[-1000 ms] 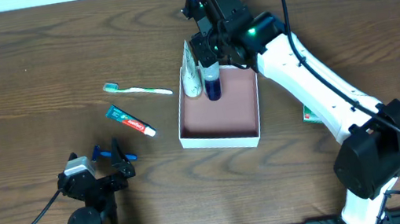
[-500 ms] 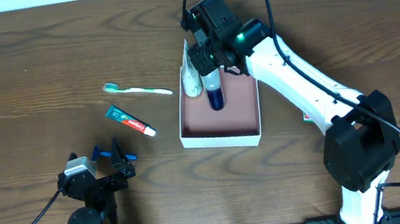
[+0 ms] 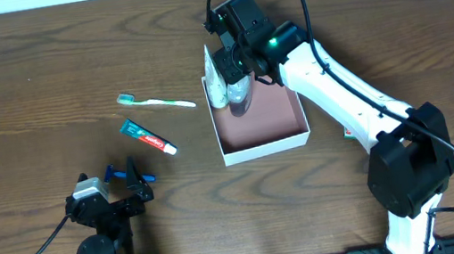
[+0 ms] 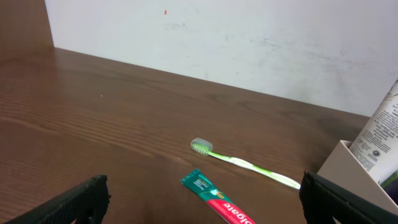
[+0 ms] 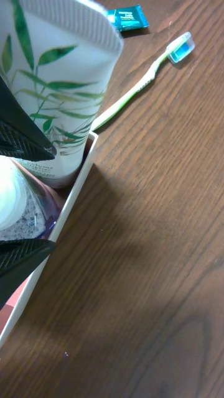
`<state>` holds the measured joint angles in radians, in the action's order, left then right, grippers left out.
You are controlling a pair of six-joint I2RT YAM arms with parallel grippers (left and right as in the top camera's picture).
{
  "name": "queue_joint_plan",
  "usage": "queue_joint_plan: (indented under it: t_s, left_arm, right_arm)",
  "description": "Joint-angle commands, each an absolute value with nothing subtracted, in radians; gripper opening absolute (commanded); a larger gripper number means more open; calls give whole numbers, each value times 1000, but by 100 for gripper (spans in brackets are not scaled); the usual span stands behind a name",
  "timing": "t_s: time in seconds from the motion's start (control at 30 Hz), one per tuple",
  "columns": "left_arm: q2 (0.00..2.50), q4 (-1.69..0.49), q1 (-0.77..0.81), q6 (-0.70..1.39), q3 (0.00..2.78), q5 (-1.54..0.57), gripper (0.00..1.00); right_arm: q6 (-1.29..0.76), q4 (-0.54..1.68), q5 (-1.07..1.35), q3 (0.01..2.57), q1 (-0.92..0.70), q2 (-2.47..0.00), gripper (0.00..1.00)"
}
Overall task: Pack container
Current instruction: 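Carry the pump bottle into the box and lower it, then lay the bottle down inside the box and open the right gripper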
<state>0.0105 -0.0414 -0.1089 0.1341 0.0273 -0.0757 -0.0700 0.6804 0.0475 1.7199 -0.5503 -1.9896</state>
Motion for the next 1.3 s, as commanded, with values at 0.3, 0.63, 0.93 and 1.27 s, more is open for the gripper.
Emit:
queue_joint_plan:
  t_s: [0.3,0.63,0.93,1.27]
  left_arm:
    - [4,-64,-113,139,4,-94,98]
    - [4,-64,-113,139,4,-94,98]
    - [4,-64,-113,139,4,-94,98]
    - [4,-64,-113,139,4,-94,98]
  right_arm:
    - [-43,664,26,1736,-548,-1960,53]
    - [-165,734,26,1745,-466,-1875,58]
    - [-301,907,83,1744,-399,-1876,40]
    - [-347,834,79,1655,-430,-1901,25]
